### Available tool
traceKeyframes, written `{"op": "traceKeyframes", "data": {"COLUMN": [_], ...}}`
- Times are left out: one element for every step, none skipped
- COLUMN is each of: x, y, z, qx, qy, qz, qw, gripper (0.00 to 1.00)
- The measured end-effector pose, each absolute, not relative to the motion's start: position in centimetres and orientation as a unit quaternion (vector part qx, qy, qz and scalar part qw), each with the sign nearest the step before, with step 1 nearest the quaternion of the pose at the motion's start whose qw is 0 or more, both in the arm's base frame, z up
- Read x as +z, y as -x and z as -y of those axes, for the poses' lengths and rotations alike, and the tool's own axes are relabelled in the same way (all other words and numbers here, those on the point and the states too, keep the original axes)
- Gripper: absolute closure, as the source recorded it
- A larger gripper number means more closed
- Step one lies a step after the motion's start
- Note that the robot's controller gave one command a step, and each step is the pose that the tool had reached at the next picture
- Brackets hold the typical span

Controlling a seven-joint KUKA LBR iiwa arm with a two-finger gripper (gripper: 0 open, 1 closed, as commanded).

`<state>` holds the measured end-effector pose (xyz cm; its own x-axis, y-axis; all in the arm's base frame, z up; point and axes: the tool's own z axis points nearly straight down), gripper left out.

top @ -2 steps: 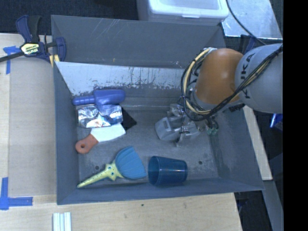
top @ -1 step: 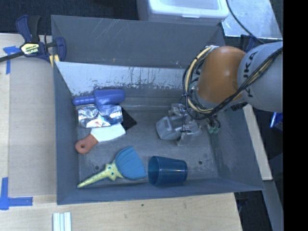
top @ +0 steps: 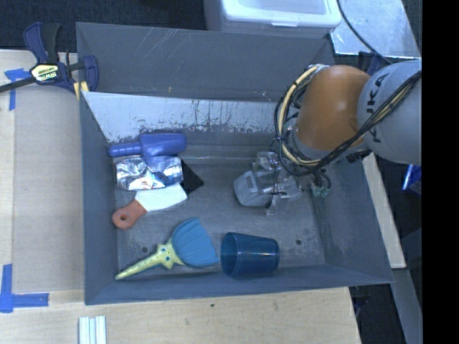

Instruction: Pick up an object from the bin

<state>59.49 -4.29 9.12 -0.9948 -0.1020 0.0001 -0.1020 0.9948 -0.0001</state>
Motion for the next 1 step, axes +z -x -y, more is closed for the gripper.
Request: {"op": "traceKeyframes", "data": {"x": [10.96], "y": [-59.11], "z": [4.27], "qx": [-0.001], "qy": [-0.051], "qz": [0.999], "qw": [0.007], "gripper": [1.0]}}
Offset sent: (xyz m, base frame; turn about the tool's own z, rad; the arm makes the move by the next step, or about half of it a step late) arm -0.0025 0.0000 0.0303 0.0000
